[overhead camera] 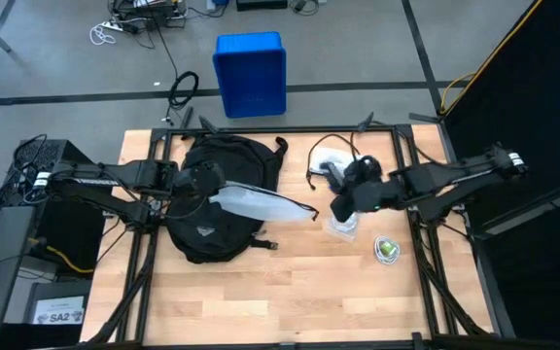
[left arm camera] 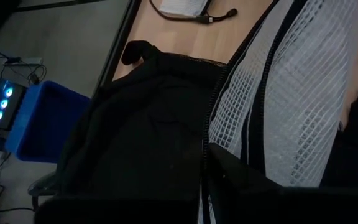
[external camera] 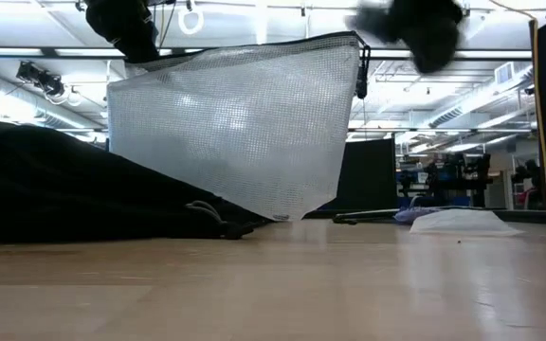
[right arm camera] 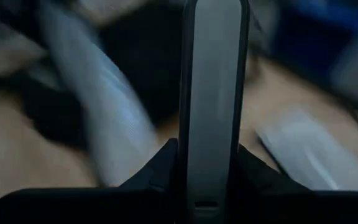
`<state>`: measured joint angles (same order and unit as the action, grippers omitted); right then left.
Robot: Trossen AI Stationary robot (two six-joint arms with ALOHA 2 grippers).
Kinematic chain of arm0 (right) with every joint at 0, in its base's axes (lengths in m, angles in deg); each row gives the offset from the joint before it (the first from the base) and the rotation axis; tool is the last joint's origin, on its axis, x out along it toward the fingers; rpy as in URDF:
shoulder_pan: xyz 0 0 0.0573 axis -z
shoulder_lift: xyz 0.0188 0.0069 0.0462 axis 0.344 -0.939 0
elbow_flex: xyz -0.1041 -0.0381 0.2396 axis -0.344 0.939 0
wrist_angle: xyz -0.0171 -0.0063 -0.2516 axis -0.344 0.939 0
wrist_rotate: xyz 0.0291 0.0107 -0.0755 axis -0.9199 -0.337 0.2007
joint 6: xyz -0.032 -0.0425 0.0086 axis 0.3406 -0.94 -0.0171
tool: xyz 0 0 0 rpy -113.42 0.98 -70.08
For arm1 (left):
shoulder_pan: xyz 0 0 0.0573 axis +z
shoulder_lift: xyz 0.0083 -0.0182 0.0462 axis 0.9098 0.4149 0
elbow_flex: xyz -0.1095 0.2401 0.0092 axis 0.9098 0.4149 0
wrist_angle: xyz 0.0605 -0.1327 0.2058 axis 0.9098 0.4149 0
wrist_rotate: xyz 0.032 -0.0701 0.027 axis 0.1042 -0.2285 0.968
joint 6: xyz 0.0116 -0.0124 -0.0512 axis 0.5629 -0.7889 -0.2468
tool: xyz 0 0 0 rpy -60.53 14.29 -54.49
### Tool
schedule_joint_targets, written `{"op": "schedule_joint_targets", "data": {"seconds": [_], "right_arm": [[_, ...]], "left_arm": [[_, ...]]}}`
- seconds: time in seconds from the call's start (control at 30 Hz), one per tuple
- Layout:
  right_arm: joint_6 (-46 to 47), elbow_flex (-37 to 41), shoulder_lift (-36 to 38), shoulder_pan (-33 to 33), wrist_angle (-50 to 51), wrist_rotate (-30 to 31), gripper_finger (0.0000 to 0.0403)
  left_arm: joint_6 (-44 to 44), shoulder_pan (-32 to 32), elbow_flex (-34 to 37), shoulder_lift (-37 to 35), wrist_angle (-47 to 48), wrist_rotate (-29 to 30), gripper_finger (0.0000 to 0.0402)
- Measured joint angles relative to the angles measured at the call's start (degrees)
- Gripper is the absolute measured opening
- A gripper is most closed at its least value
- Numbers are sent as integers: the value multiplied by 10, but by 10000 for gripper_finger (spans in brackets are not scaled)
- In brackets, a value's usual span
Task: Unpack backpack
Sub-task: Put the mini fan into the zip bag
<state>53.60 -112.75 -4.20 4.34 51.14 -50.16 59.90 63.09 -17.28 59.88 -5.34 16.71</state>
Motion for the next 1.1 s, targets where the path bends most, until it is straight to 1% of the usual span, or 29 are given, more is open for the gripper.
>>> {"op": "schedule_joint_targets", "data": {"seconds": [0.07, 0.17, 0.23, 0.3, 0.5, 0.63, 0.73, 0.83, 0.93, 1.1], "right_arm": [[-93, -11, 0, -13, -111, 5, 62], [-218, -12, -7, -21, -278, -31, 62], [-280, -12, -19, -21, -359, -66, 62], [-316, -12, -34, -18, -407, -93, 62], [-360, -11, -84, 0, -485, -148, 62], [-389, -11, -111, 11, -550, -184, 62], [-405, -11, -131, 18, -600, -210, 62], [-416, -11, -151, 24, -639, -236, 62], [-414, -11, -166, 27, -667, -264, 62], [-403, -11, -190, 28, -710, -291, 62]], "left_arm": [[3, 0, 0, 0, -5, 0, 0], [22, 0, 0, 0, -27, 0, 0], [41, -1, -2, 0, -43, 0, 0], [53, -4, -17, 0, -44, 3, 0], [90, -30, -85, 0, -47, 46, 0], [108, -47, -117, -1, -74, 50, 0], [106, -56, -122, 1, -72, 47, 0], [86, -57, -122, 9, -67, 45, 0], [70, -57, -122, 20, -62, 45, 0], [37, -53, -122, 41, -50, 45, 0]]}}
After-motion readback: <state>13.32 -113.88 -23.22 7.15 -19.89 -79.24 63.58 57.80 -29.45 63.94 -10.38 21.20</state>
